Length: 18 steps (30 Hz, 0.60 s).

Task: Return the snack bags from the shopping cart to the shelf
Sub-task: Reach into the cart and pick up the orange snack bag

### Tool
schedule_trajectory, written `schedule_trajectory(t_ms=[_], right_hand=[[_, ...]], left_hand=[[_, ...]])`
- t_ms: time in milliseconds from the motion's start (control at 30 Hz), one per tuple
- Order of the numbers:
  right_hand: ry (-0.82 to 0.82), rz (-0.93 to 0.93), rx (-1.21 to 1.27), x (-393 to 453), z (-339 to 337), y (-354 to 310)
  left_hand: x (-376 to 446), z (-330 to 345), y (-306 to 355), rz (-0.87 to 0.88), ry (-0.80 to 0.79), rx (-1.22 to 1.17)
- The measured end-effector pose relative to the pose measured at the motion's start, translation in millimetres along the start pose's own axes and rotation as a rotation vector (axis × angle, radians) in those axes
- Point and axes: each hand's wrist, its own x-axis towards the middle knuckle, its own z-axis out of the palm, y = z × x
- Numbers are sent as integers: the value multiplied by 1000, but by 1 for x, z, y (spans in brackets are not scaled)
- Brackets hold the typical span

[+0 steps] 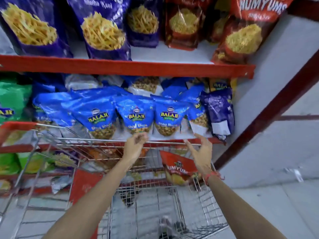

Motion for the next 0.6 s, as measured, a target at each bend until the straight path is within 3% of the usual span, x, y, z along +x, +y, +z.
schedule_trajectory(t_ms=[267,433,600], right_hand=[[-206,377,111,-24,-2,81],[-233,525,-47,-21,16,120],[-237,562,-202,-6,32,144]], left_hand=[[8,59,-66,-324,-131,164],[28,84,-93,-384,-155,280],[39,106,-111,-510,-122,290]])
